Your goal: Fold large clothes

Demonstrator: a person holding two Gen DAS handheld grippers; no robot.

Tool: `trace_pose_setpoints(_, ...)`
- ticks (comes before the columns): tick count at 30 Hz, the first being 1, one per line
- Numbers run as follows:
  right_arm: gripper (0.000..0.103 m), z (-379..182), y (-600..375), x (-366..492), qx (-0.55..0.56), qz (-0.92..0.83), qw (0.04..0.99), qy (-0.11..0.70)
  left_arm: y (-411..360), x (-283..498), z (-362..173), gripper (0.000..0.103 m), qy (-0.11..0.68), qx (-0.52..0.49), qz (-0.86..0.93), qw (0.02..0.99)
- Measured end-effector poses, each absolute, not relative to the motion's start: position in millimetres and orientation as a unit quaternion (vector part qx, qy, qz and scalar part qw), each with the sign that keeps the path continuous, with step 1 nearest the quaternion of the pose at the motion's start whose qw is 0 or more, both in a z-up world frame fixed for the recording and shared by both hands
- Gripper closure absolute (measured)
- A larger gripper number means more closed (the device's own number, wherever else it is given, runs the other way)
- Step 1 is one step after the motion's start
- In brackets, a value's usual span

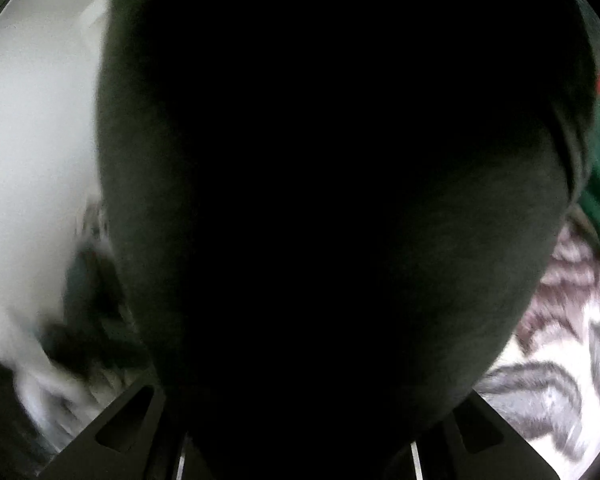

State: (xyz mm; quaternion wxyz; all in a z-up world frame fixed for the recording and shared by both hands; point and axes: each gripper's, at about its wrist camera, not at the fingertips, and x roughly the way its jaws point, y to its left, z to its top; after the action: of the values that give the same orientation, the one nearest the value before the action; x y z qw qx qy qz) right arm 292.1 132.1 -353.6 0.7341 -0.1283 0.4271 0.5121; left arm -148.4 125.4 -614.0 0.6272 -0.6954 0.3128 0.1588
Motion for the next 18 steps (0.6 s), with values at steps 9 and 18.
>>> trace_pose_setpoints(9,0.058,-412,195,190,-0.317,0.556,0.657,0.397,127,-233,-609,0.034,0.253,-0.723,0.231,0.600)
trace_pose_setpoints(18,0.023,-341,151,200,-0.250,0.553,0.579,0.544,124,-156,-559,0.034,0.309,-0.664,0.168,0.660)
